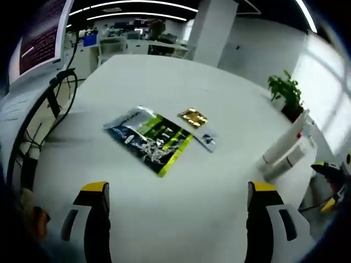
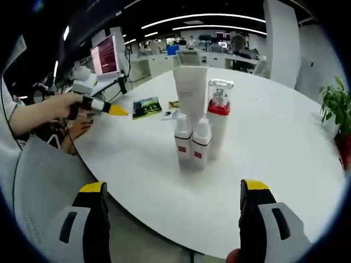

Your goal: Arrange the skincare products in the storage area until every visible bottle or jar stands upright without overlapping.

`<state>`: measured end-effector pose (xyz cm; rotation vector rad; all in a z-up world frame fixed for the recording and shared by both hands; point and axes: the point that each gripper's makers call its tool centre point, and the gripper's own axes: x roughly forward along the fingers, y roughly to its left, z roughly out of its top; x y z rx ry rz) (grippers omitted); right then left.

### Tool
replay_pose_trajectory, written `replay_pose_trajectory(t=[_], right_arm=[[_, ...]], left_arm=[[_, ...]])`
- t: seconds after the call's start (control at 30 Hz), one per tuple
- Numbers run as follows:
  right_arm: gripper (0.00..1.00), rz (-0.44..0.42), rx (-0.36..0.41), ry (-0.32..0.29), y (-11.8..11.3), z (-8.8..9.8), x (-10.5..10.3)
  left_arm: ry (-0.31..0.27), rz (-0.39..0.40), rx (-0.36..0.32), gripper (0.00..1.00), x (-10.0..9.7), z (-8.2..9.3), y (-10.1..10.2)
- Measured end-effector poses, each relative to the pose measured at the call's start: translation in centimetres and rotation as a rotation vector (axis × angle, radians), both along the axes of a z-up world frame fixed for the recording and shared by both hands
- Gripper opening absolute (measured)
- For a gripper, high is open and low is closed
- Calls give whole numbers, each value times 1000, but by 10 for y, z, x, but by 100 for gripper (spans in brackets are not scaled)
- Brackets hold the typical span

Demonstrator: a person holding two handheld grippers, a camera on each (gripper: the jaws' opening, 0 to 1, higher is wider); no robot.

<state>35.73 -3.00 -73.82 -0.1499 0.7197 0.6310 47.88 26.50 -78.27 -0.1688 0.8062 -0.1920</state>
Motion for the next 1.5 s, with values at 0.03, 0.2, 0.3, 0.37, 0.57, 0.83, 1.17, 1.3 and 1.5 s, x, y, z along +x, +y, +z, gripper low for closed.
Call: replay_pose_trajectory(t=[0.03,0.2,0.3,0.37,0.57,0.83,1.17,1.3,1.5], right_arm=[[99,0,1,2,0,0,0],[99,-11,10,6,-1,0,0],[99,-15,13,13,-1,-1,0],[99,-16,13,15,-1,-1,0],[99,-16,9,27,-1,-3,-2],[99,-30,14,33,-2,-4,-1],[99,-31,9,42,-3,-6,-1],[99,-37,11,44,-3,-7,-1],[99,-43,13,47,-4,-7,-1]], left_arm=[[0,11,3,99,5,-1,1],[7,55,31,99,28,-6,1],[14,71,54,99,40,-8,1],[18,81,66,99,48,-12,1],[6,160,112,99,72,-19,9],[8,253,128,99,96,-23,19],[117,466,97,99,102,-40,30],[150,474,103,99,100,-48,26],[183,407,202,98,95,-53,24]])
